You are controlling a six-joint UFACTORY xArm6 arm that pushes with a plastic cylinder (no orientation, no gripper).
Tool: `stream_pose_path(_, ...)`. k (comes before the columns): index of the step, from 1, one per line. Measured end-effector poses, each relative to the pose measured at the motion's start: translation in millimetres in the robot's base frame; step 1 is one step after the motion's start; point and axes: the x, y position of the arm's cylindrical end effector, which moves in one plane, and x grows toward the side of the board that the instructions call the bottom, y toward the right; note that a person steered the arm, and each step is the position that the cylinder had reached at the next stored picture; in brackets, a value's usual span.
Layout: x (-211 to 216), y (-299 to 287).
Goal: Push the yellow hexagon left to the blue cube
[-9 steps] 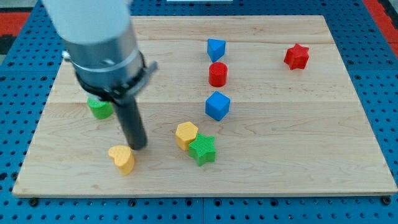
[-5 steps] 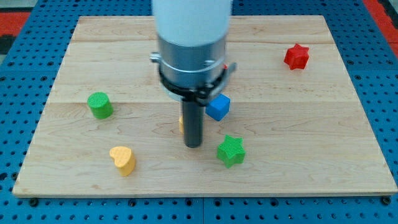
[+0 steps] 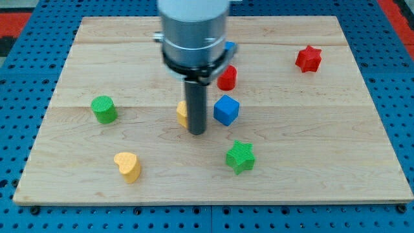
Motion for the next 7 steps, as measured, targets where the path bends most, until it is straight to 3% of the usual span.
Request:
stream_pose_path(1, 3, -48)
stream_pose_path(2, 14, -15)
stream_pose_path(3, -1, 34)
stream_pose_path(7, -29, 16)
